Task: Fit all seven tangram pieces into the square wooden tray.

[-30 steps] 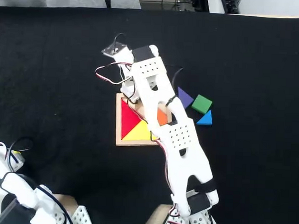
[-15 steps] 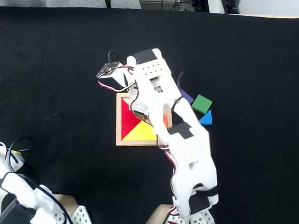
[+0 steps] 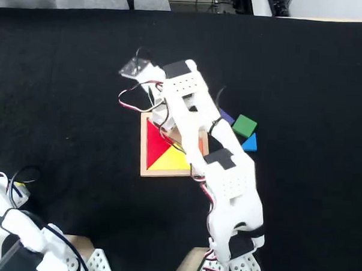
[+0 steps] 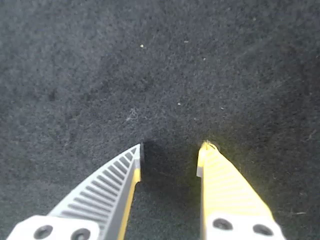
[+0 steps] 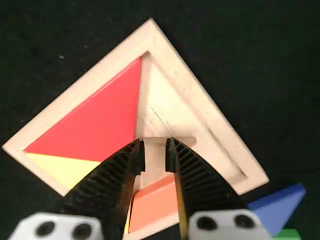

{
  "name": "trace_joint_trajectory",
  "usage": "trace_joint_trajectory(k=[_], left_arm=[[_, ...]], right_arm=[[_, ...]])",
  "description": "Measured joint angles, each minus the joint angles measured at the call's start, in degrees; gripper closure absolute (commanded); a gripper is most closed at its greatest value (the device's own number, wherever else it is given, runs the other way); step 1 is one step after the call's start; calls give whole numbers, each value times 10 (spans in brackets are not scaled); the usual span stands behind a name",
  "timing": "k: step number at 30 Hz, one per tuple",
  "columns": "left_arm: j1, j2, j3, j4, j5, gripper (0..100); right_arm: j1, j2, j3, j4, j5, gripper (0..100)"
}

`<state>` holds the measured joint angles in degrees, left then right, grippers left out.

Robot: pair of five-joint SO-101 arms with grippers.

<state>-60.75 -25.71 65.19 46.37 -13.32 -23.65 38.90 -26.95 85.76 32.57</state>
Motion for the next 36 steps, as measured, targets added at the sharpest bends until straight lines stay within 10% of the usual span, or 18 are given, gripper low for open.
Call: trace_joint_trajectory(k=[21, 36], left_arm=[[0, 0, 0, 0, 0, 809], [0, 0, 0, 0, 0, 809]], right_arm=[[24, 21, -21, 118, 15, 985], [284, -130, -63, 93, -17, 987]])
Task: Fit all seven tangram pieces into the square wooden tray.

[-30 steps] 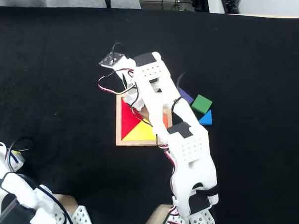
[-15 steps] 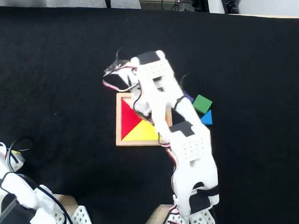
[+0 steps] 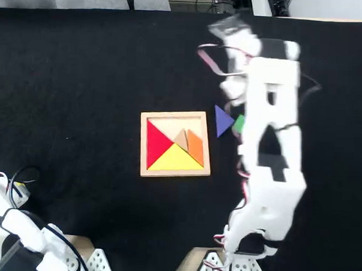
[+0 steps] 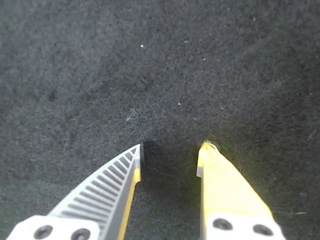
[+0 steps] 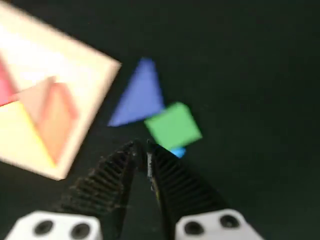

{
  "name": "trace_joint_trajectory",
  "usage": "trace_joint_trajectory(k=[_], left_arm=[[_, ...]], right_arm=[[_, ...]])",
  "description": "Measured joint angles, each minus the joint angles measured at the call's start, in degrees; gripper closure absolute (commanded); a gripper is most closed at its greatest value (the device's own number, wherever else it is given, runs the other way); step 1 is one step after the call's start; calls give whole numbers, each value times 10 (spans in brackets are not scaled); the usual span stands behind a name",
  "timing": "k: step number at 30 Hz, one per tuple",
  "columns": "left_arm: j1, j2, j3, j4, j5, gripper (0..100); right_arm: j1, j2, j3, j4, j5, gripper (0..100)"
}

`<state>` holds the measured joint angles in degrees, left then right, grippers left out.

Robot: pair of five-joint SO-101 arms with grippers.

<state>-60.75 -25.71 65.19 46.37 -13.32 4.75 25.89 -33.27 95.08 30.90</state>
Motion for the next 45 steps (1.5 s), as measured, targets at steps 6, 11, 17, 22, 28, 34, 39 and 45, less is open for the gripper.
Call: trace_joint_trajectory(k=[6, 11, 17, 22, 28, 34, 39, 45], left_arm=[[0, 0, 0, 0, 0, 809], [0, 0, 0, 0, 0, 809], [0, 0, 0, 0, 0, 809], [0, 0, 0, 0, 0, 809], [0, 0, 0, 0, 0, 809], [0, 0, 0, 0, 0, 809], [0, -1, 6, -8, 0, 809], [0, -6, 14, -16, 0, 809]], right_arm=[[77, -1, 85, -84, 52, 987], [77, -1, 203, -192, 113, 877], [74, -1, 257, -215, 115, 713], [51, -1, 289, -215, 175, 713], [37, -1, 341, -253, 232, 711], [38, -1, 358, -310, 242, 711], [38, -1, 358, -312, 274, 713], [38, 0, 358, -312, 283, 726]])
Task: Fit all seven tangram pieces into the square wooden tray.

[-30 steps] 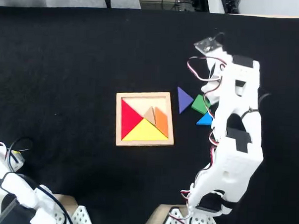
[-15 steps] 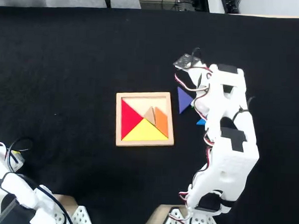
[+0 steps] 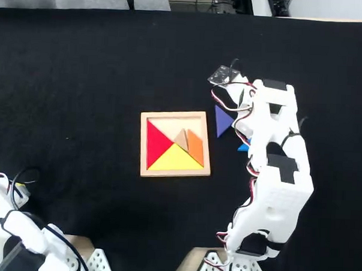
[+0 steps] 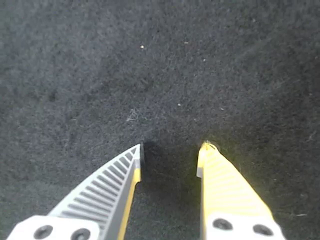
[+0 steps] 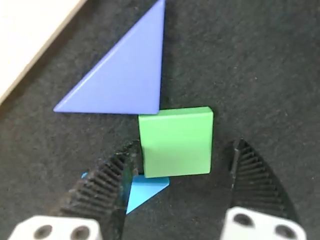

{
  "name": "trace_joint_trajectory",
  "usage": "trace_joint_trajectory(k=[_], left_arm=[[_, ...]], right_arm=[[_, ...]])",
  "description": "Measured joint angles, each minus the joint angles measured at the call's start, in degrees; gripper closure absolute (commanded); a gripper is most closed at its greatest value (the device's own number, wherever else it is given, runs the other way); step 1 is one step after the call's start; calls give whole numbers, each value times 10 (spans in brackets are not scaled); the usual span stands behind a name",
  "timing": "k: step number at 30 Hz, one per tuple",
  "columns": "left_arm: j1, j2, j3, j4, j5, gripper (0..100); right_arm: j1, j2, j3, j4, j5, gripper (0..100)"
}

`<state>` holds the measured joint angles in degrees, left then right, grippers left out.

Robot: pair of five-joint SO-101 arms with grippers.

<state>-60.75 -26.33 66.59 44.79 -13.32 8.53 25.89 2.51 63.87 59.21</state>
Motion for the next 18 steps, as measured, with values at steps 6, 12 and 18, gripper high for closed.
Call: trace_joint_trajectory(k=[6, 12, 18], left_arm=[[0, 0, 0, -3, 0, 809], [0, 0, 0, -3, 0, 809], [0, 0, 0, -3, 0, 809]], right_arm=[[0, 10, 0, -8, 0, 867], [0, 10, -1, -10, 0, 888], [0, -18, -35, 58, 0, 888]])
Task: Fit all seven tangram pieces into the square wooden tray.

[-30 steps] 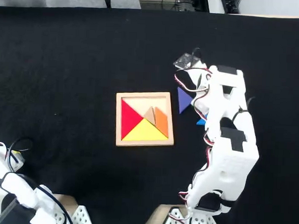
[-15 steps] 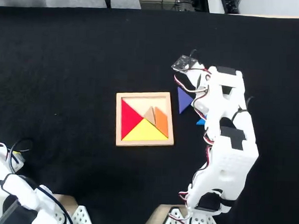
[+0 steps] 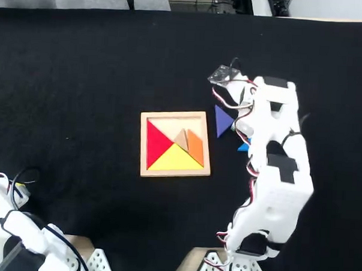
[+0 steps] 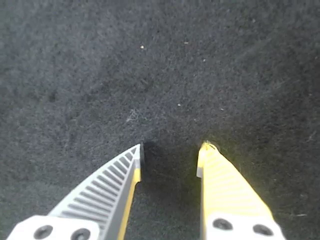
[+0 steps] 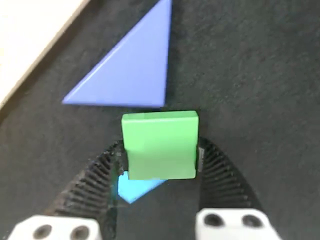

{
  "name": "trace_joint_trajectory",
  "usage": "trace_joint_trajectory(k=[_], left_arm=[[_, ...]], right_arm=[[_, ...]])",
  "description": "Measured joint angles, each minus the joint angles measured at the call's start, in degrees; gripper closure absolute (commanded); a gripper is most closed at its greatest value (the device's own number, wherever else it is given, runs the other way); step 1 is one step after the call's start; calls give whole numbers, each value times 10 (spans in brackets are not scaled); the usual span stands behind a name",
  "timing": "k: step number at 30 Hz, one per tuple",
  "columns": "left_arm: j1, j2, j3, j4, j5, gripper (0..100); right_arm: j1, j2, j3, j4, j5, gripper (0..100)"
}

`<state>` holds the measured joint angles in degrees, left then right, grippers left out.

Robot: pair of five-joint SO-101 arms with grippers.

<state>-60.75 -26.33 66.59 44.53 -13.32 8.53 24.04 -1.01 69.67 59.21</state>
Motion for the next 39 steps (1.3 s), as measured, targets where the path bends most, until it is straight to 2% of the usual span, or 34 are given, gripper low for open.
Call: trace_joint_trajectory(k=[2, 8, 19, 27, 33, 39], left_arm=[[0, 0, 0, 0, 0, 809], [0, 0, 0, 0, 0, 809], [0, 0, 0, 0, 0, 809], [0, 0, 0, 0, 0, 809], [0, 0, 0, 0, 0, 809], [0, 0, 0, 0, 0, 809]], right_arm=[[0, -36, -18, 35, -4, 888], [-47, -127, -29, 63, -90, 888], [-195, -130, -29, 63, -245, 888], [-286, -40, -29, 21, -285, 888], [-294, 4, -29, -25, -287, 888], [-297, 5, -29, -30, -320, 888]])
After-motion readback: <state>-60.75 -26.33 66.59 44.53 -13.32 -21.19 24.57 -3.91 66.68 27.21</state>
